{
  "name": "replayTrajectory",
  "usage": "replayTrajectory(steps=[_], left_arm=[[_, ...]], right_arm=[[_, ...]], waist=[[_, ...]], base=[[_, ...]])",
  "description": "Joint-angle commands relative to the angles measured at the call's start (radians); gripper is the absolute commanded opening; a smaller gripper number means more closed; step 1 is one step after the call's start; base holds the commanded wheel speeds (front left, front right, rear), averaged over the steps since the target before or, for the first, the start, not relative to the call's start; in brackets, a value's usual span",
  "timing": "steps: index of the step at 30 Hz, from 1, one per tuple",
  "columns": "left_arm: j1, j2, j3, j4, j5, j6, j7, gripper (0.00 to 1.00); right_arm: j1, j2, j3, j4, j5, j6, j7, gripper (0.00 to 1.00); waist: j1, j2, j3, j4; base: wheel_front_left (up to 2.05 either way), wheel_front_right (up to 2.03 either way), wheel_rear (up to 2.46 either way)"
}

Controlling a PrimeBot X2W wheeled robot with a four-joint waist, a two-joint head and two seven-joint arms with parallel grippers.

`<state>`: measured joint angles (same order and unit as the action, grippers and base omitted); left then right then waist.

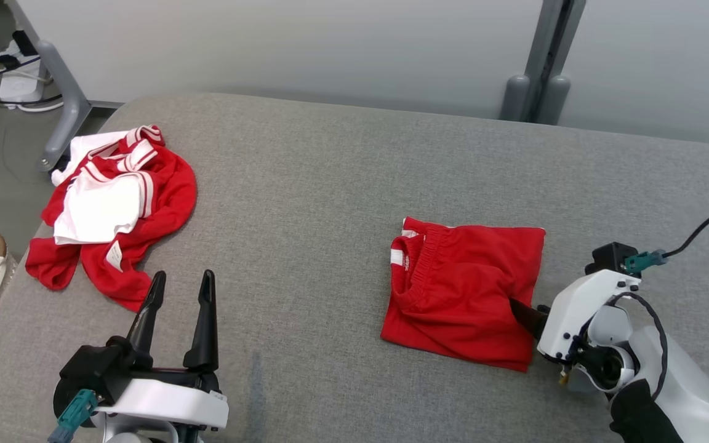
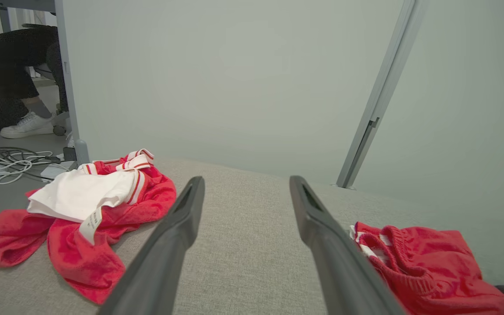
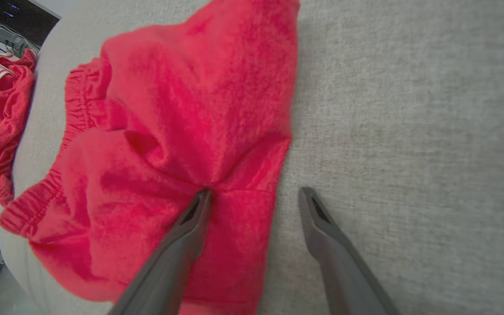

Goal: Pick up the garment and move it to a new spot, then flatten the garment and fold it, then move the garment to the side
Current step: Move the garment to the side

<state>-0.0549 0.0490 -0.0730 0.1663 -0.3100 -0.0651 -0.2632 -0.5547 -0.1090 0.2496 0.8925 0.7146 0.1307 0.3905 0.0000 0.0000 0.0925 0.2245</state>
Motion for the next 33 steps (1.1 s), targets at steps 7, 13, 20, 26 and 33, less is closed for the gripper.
replayTrajectory(steps=[7,13,20,26,33], left_arm=[[-0.019,0.003,0.008,-0.001,-0.003,0.001,-0.002,1.00],[-0.017,0.003,0.008,-0.003,0.012,-0.004,-0.002,1.00],[-0.013,0.003,0.000,-0.010,0.026,-0.017,-0.002,1.00],[-0.024,0.003,-0.045,-0.007,0.032,-0.030,-0.002,1.00],[-0.042,0.003,-0.076,-0.012,0.035,-0.036,-0.002,1.00]], right_arm=[[-0.010,0.019,0.011,0.064,0.025,0.000,-0.002,0.00],[-0.025,0.005,0.023,0.039,0.035,0.000,-0.088,0.00],[-0.012,-0.018,0.048,0.002,0.049,0.000,-0.166,0.00],[0.010,-0.052,0.072,-0.044,0.065,0.000,-0.220,0.00],[0.027,-0.070,0.091,-0.079,0.079,0.000,-0.237,0.00]], waist=[[0.0000,0.0000,0.008,0.010],[0.0000,0.0000,-0.002,-0.023],[0.0000,0.0000,-0.020,-0.120],[0.0000,0.0000,-0.027,-0.267],[0.0000,0.0000,-0.021,-0.405]], base=[[0.00,0.00,0.00],[0.00,0.00,0.00],[0.00,0.00,0.00],[0.00,0.00,0.00],[0.00,0.00,0.00]])
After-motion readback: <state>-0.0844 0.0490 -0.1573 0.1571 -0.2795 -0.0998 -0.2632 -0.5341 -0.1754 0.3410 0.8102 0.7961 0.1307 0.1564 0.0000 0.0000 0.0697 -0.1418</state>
